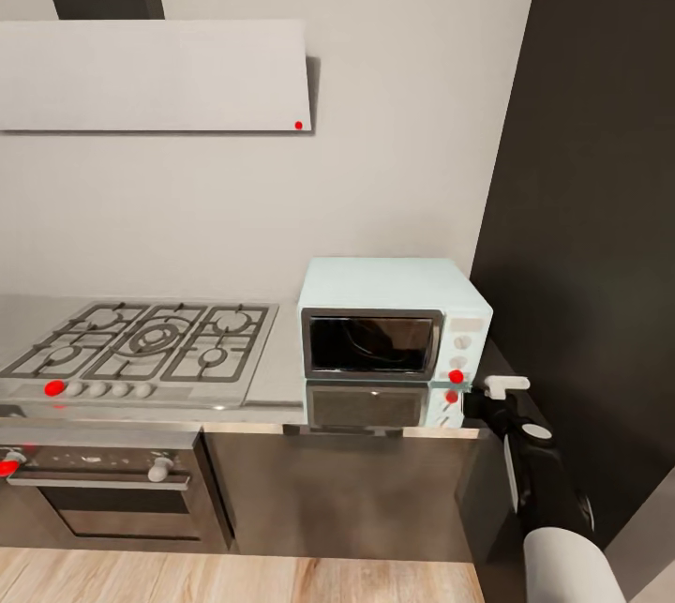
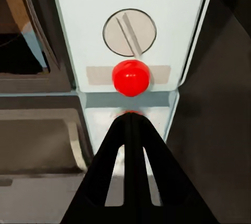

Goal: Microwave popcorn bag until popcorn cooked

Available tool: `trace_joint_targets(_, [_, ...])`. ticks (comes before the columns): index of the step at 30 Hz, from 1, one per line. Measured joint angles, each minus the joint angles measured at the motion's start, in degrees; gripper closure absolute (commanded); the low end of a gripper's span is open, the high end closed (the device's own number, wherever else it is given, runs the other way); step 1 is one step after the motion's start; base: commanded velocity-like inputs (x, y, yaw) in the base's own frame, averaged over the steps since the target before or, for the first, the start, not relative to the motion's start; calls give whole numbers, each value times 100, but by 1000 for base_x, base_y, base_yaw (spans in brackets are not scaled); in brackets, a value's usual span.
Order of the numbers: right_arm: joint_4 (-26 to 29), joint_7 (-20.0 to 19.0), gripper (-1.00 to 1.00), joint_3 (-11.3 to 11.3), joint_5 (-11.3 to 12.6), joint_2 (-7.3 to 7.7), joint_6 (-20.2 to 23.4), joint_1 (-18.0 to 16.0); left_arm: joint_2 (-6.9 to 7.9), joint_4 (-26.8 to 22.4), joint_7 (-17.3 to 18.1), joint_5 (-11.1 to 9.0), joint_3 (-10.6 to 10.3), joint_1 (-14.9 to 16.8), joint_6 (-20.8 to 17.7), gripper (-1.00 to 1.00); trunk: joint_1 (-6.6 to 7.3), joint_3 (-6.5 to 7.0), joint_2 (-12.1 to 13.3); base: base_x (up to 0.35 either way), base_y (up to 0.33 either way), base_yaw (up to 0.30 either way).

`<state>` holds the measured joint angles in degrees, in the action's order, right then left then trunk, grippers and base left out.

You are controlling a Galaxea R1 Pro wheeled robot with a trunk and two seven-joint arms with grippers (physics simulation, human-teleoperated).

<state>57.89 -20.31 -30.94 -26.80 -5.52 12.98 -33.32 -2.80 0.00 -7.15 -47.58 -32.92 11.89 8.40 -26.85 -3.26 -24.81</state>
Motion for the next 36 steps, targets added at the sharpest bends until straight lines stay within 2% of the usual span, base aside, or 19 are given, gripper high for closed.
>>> trace_joint_targets(3, [-53,9,100,0,-3,133,-2,0,0,0,2,0,0,1,0,-100,0,0,0,25,0,0])
trace_joint_targets(5, [-59,8,100,0,-3,156,-3,0,0,0,6,0,0,1,-4,-100,1,0,-1,101,0,0])
trace_joint_targets(31, [-348,52,100,1,-4,173,-4,0,7,0,16,0,0,0,-9,-100,1,0,0,135,0,0])
trace_joint_targets(33, [-634,55,100,-4,-6,347,-81,0,9,0,17,0,0,0,-9,-100,1,0,0,117,0,0])
trace_joint_targets(36, [-672,61,100,-4,-3,370,-84,0,9,0,14,0,0,1,-9,-100,1,0,0,117,0,0])
